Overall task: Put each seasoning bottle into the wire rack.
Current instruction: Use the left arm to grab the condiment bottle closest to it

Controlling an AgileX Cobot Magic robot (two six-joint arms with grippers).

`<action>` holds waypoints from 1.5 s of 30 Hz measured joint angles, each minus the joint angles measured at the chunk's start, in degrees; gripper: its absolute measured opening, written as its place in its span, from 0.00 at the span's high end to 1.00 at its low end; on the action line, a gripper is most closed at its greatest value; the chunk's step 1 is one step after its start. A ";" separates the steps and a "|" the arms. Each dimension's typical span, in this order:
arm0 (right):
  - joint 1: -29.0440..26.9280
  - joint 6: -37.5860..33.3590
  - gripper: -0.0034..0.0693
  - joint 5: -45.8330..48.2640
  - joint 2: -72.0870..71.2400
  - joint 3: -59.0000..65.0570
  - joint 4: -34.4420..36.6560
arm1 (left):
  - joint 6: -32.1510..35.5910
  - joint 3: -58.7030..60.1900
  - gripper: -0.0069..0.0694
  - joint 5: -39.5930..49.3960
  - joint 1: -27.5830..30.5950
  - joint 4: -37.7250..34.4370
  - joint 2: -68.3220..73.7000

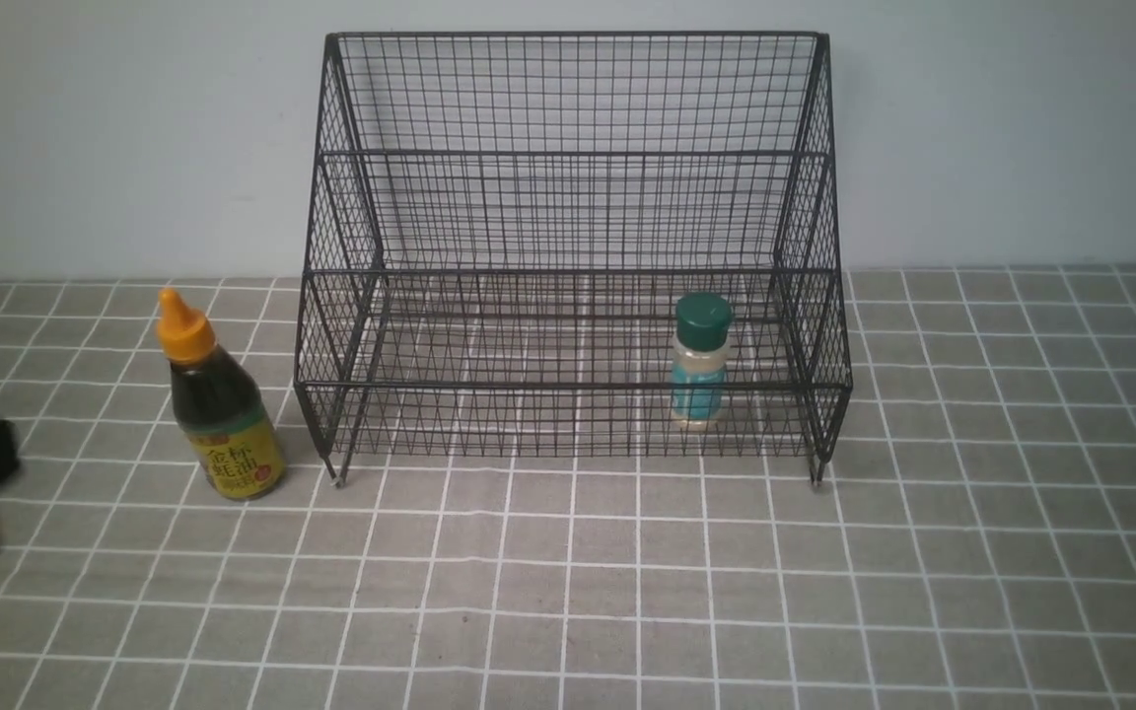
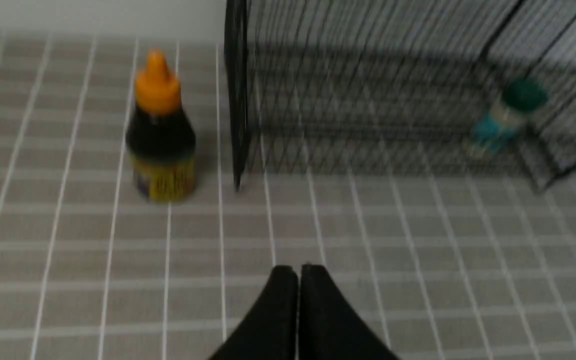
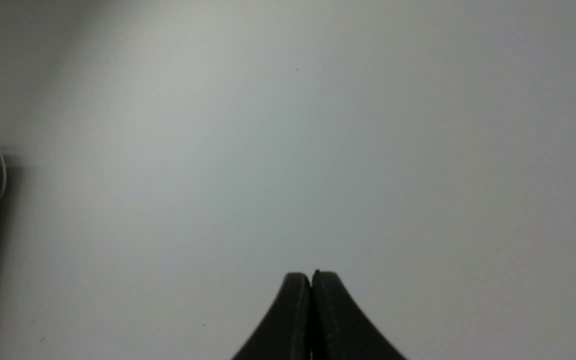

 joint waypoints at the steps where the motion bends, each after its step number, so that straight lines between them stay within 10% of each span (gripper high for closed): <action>1: 0.00 0.00 0.97 0.00 0.00 0.00 0.00 | 0.00 -4.41 0.92 3.84 0.00 0.98 6.58; 21: 0.00 0.00 0.97 0.00 0.00 0.00 0.00 | 4.09 -41.39 0.81 16.84 0.00 12.39 50.85; 32: 0.00 0.89 0.97 0.00 0.00 0.00 0.00 | 4.49 -43.12 0.12 11.55 0.00 17.27 59.91; 35: 0.00 0.89 0.97 0.00 0.00 0.00 0.00 | 4.27 -43.12 0.09 10.61 0.00 17.78 61.89; 41: 0.00 0.89 0.97 0.00 0.00 0.00 0.00 | 2.17 -43.12 0.22 10.28 0.00 18.06 65.74; 43: 0.00 0.89 0.97 0.05 0.00 0.00 0.00 | 1.90 -43.20 0.49 10.71 0.00 17.80 66.27; 45: 0.00 0.89 0.97 0.05 0.00 0.00 0.00 | 1.85 -44.05 0.52 12.36 0.00 18.27 66.27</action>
